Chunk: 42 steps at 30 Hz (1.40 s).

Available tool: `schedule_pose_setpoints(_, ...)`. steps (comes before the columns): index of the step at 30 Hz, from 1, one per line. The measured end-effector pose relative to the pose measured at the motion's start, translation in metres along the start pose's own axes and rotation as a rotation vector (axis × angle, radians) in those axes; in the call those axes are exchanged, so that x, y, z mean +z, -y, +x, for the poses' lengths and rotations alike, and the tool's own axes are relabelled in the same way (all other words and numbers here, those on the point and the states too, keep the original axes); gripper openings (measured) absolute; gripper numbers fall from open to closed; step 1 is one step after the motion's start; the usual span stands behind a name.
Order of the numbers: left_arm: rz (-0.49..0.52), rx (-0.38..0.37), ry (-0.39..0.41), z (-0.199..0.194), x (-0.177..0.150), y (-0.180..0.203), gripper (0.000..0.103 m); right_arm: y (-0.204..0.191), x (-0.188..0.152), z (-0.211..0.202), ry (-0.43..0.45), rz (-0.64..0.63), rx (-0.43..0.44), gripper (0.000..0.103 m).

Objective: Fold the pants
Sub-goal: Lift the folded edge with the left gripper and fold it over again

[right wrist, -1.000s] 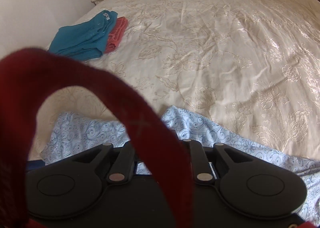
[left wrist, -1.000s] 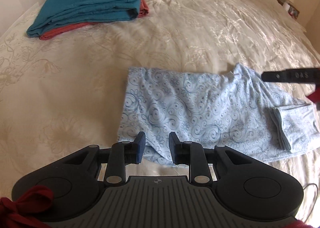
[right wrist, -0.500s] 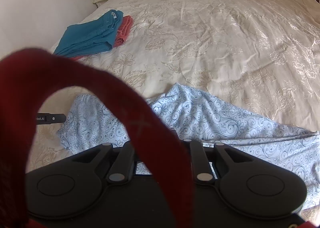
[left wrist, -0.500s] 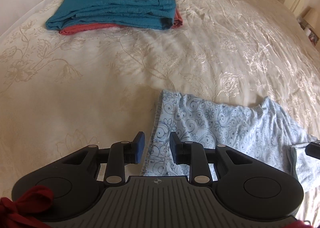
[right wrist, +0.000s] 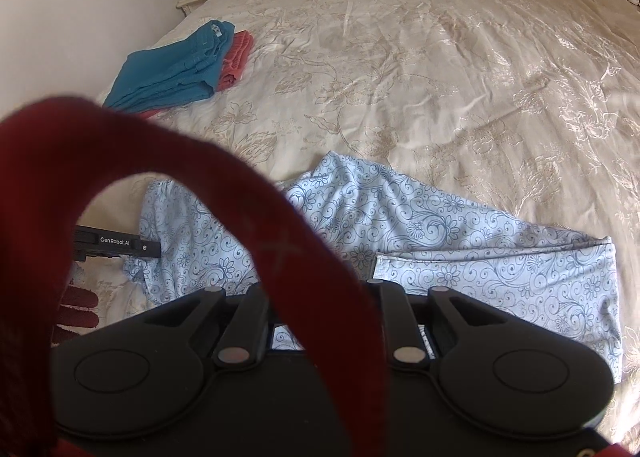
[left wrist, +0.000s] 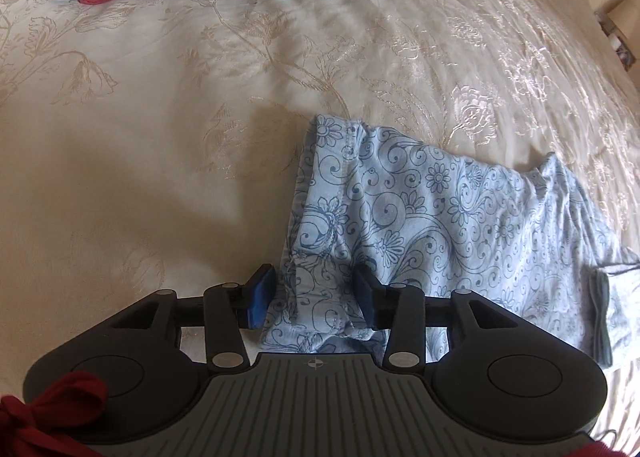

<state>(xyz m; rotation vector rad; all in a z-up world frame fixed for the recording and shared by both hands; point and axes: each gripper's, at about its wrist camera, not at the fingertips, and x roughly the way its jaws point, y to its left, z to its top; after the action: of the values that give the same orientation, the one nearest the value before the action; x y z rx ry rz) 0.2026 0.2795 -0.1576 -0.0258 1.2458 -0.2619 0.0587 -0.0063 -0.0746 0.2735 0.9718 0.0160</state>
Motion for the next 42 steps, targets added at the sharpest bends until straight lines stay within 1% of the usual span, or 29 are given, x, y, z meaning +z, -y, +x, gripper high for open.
schedule_pose_setpoints(2, -0.006, -0.014, 0.014, 0.002, 0.000, -0.001, 0.044, 0.001, -0.002, -0.001, -0.001, 0.003, 0.003, 0.026)
schedule_pose_setpoints(4, -0.005, -0.007, 0.011, 0.001, 0.001, 0.001, 0.043, 0.001, -0.005, -0.002, -0.003, 0.003, 0.003, 0.026)
schedule_pose_setpoints(6, 0.013, 0.020, 0.006, -0.003, 0.001, 0.005, 0.026, 0.003, -0.006, -0.003, -0.004, 0.009, 0.006, 0.026)
schedule_pose_setpoints(7, 0.013, 0.018, 0.004, -0.007, 0.001, 0.008, 0.024, 0.004, -0.007, -0.003, -0.005, 0.014, 0.009, 0.026)
schedule_pose_setpoints(10, -0.015, 0.018, 0.042, -0.027, 0.000, 0.016, 0.022, 0.009, -0.010, -0.005, -0.007, 0.026, 0.020, 0.026)
schedule_pose_setpoints(13, -0.018, 0.008, 0.090, -0.054, 0.002, 0.031, 0.021, 0.016, -0.013, -0.007, -0.015, 0.025, 0.030, 0.026)
schedule_pose_setpoints(15, 0.008, 0.000, 0.131, -0.074, 0.004, 0.049, 0.021, 0.023, -0.015, -0.010, -0.017, 0.028, 0.035, 0.026)
schedule_pose_setpoints(17, 0.060, 0.005, 0.173, -0.094, 0.005, 0.073, 0.021, 0.032, -0.017, -0.014, -0.016, 0.037, 0.038, 0.026)
schedule_pose_setpoints(20, 0.115, -0.016, 0.223, -0.118, 0.004, 0.109, 0.019, 0.048, -0.019, -0.020, -0.018, 0.045, 0.045, 0.026)
schedule_pose_setpoints(22, 0.150, -0.037, 0.249, -0.128, 0.005, 0.135, 0.018, 0.060, -0.021, -0.024, -0.019, 0.042, 0.045, 0.026)
schedule_pose_setpoints(24, 0.196, -0.061, 0.272, -0.134, 0.003, 0.167, 0.015, 0.074, -0.023, -0.029, -0.017, 0.049, 0.046, 0.026)
schedule_pose_setpoints(27, 0.235, -0.118, 0.278, -0.131, -0.001, 0.215, 0.009, 0.094, -0.027, -0.038, -0.013, 0.064, 0.047, 0.027)
schedule_pose_setpoints(31, 0.290, -0.171, 0.249, -0.106, -0.020, 0.278, 0.009, 0.126, -0.032, -0.047, -0.019, 0.079, 0.040, 0.027)
schedule_pose_setpoints(32, 0.299, -0.180, 0.235, -0.098, -0.026, 0.291, 0.009, 0.135, -0.034, -0.048, -0.024, 0.085, 0.038, 0.027)
schedule_pose_setpoints(35, 0.334, -0.175, 0.198, -0.076, -0.045, 0.326, 0.009, 0.154, -0.037, -0.052, -0.033, 0.093, 0.038, 0.027)
schedule_pose_setpoints(38, 0.339, -0.153, 0.165, -0.067, -0.059, 0.340, 0.010, 0.169, -0.035, -0.055, -0.027, 0.089, 0.046, 0.027)
schedule_pose_setpoints(42, 0.323, -0.087, 0.143, -0.067, -0.066, 0.329, 0.010, 0.179, -0.028, -0.052, -0.023, 0.084, 0.060, 0.027)
